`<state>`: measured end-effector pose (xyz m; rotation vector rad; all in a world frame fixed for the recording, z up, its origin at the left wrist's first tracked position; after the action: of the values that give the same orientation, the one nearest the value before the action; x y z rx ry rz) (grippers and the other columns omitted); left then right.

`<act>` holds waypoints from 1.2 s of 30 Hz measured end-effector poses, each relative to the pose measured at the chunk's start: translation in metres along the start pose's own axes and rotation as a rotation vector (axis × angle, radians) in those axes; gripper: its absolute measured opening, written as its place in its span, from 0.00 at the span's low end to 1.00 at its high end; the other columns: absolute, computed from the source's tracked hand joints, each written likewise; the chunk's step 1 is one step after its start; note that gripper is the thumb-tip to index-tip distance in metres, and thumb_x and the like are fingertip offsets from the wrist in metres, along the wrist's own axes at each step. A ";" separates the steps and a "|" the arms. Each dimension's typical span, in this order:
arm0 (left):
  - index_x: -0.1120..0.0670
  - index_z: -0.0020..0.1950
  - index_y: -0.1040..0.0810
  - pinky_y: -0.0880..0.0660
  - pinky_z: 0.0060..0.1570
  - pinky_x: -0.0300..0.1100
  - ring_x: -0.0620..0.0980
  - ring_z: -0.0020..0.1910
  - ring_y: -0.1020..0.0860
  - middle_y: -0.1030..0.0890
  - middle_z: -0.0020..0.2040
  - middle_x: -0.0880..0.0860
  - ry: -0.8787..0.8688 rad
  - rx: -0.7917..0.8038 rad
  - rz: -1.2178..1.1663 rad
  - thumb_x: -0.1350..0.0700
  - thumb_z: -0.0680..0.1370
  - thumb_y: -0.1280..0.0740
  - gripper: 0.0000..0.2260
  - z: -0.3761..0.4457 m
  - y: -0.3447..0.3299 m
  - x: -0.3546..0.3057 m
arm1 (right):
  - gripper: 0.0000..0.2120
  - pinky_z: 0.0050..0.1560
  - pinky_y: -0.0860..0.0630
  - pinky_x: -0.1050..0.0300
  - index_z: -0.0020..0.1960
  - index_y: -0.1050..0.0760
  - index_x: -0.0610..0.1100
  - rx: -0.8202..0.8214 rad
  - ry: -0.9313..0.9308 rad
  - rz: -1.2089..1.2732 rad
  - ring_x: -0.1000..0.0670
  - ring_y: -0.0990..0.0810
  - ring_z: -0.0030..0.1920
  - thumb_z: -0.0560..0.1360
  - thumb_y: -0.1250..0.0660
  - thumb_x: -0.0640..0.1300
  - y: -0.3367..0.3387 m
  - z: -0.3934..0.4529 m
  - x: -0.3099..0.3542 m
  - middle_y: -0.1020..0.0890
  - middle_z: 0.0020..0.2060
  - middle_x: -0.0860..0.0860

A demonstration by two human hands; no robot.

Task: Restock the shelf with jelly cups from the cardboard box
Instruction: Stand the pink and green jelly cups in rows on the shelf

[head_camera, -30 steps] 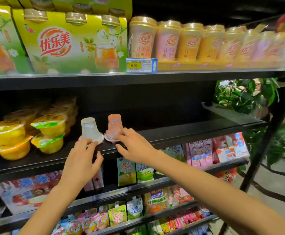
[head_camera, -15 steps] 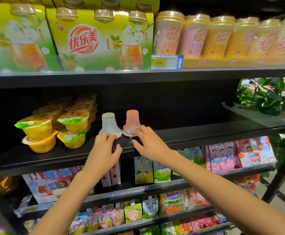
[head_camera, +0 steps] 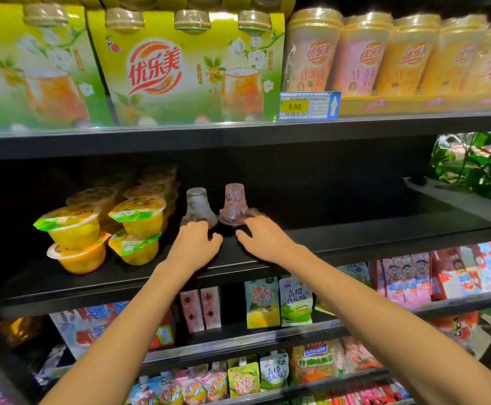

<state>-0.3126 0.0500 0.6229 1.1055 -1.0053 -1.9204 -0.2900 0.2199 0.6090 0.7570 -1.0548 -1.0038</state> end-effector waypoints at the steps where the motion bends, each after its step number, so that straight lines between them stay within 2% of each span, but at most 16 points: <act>1: 0.60 0.56 0.23 0.24 0.55 0.49 0.55 0.52 0.22 0.20 0.52 0.58 0.010 0.012 -0.003 0.50 0.80 0.37 0.14 0.004 -0.001 -0.001 | 0.18 0.57 0.22 0.47 0.61 0.22 0.45 0.019 -0.022 0.001 0.48 0.21 0.54 0.79 0.41 0.54 -0.003 0.005 -0.002 0.20 0.55 0.47; 3: 0.59 0.60 0.24 0.25 0.57 0.47 0.55 0.54 0.22 0.20 0.55 0.58 0.023 0.037 0.000 0.51 0.80 0.38 0.15 0.013 -0.003 -0.002 | 0.18 0.58 0.23 0.46 0.62 0.23 0.44 0.032 -0.043 0.016 0.47 0.21 0.55 0.79 0.41 0.52 -0.005 0.014 -0.004 0.21 0.57 0.46; 5: 0.58 0.68 0.28 0.29 0.64 0.48 0.57 0.64 0.27 0.25 0.64 0.60 0.024 0.038 0.015 0.51 0.81 0.38 0.18 0.024 -0.006 0.000 | 0.18 0.62 0.25 0.48 0.67 0.27 0.45 0.027 -0.030 0.029 0.46 0.23 0.58 0.79 0.40 0.49 -0.006 0.024 -0.005 0.25 0.62 0.46; 7: 0.56 0.71 0.31 0.31 0.67 0.49 0.58 0.68 0.31 0.31 0.69 0.59 0.041 0.035 0.021 0.51 0.80 0.38 0.20 0.037 -0.009 0.004 | 0.21 0.65 0.27 0.49 0.72 0.31 0.46 0.035 -0.006 0.020 0.46 0.26 0.63 0.80 0.39 0.47 -0.006 0.034 -0.006 0.29 0.67 0.46; 13: 0.56 0.60 0.24 0.27 0.62 0.50 0.57 0.61 0.27 0.25 0.62 0.58 0.053 0.000 0.009 0.52 0.78 0.35 0.13 0.072 -0.020 0.016 | 0.20 0.62 0.25 0.50 0.71 0.31 0.46 0.035 -0.023 -0.002 0.46 0.24 0.59 0.80 0.38 0.47 -0.012 0.059 -0.013 0.30 0.67 0.47; 19: 0.55 0.61 0.24 0.28 0.64 0.50 0.56 0.62 0.26 0.24 0.62 0.57 0.060 -0.037 -0.030 0.52 0.79 0.36 0.13 0.099 -0.028 0.024 | 0.17 0.60 0.25 0.53 0.68 0.29 0.48 -0.036 0.021 0.046 0.49 0.24 0.58 0.80 0.38 0.47 -0.018 0.080 -0.019 0.29 0.65 0.50; 23: 0.56 0.60 0.22 0.28 0.62 0.46 0.53 0.59 0.24 0.22 0.59 0.56 0.051 -0.072 -0.035 0.54 0.79 0.36 0.12 0.116 -0.032 0.030 | 0.19 0.58 0.26 0.57 0.70 0.32 0.51 0.007 0.034 0.078 0.53 0.24 0.58 0.80 0.38 0.49 -0.021 0.097 -0.025 0.30 0.66 0.52; 28: 0.54 0.61 0.22 0.28 0.63 0.47 0.53 0.61 0.25 0.23 0.61 0.55 0.036 -0.088 -0.030 0.53 0.78 0.36 0.12 0.133 -0.041 0.033 | 0.24 0.66 0.31 0.55 0.75 0.36 0.51 0.060 0.040 0.092 0.50 0.28 0.67 0.80 0.39 0.50 -0.025 0.110 -0.030 0.36 0.74 0.52; 33: 0.51 0.63 0.22 0.29 0.65 0.46 0.55 0.63 0.26 0.24 0.63 0.55 0.050 -0.063 -0.026 0.53 0.78 0.36 0.14 0.146 -0.046 0.036 | 0.22 0.67 0.29 0.51 0.74 0.35 0.51 0.057 0.031 0.070 0.46 0.29 0.68 0.81 0.41 0.50 -0.028 0.115 -0.032 0.38 0.75 0.50; 36: 0.51 0.64 0.23 0.32 0.66 0.45 0.52 0.65 0.27 0.25 0.65 0.53 0.044 -0.056 -0.017 0.55 0.79 0.36 0.14 0.152 -0.049 0.036 | 0.23 0.68 0.31 0.49 0.75 0.36 0.51 0.070 0.026 0.077 0.45 0.30 0.70 0.81 0.41 0.51 -0.029 0.118 -0.035 0.39 0.76 0.49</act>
<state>-0.4727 0.0850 0.6183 1.1226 -0.9162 -1.9177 -0.4154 0.2365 0.6104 0.7786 -1.0933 -0.8936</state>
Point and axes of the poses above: each hand's wrist, its own z-axis towards the middle knuckle, its own y-axis out of the back of the hand, x = y × z, the point moved 3 cm from there along z, towards the middle knuckle
